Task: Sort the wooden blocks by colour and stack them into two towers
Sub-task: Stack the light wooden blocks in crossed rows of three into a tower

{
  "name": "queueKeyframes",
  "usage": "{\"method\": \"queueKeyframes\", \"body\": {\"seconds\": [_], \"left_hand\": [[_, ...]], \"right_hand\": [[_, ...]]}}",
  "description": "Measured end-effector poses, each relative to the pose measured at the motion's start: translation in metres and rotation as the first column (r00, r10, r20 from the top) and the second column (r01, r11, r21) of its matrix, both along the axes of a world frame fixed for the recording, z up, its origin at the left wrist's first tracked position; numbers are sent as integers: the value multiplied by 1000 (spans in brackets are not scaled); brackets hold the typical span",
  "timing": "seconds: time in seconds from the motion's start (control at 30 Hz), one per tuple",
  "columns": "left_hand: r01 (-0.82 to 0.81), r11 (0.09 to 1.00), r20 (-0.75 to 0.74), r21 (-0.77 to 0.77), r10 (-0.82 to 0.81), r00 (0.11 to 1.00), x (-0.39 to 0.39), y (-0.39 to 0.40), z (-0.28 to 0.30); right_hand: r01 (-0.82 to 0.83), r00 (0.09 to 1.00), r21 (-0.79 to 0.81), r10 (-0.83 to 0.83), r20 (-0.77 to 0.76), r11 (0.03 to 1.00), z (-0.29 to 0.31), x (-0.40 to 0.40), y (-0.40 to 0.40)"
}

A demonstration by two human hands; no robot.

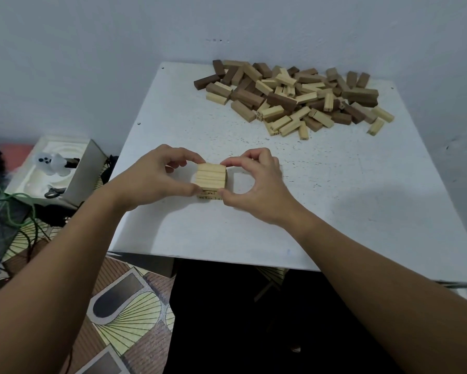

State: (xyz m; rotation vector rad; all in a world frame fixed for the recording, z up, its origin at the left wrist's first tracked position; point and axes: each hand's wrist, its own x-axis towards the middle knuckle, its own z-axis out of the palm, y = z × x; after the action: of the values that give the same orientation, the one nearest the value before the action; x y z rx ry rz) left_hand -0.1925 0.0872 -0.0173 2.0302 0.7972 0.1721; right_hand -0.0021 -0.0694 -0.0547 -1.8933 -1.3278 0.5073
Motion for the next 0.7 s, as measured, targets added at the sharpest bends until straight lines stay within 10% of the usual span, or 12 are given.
{"method": "queueKeyframes", "body": {"seconds": [0.7], "left_hand": [[-18, 996, 28, -87, 21, 999, -4, 2, -9]], "right_hand": [[-6, 999, -3, 6, 46, 1000, -4, -1, 0]]}}
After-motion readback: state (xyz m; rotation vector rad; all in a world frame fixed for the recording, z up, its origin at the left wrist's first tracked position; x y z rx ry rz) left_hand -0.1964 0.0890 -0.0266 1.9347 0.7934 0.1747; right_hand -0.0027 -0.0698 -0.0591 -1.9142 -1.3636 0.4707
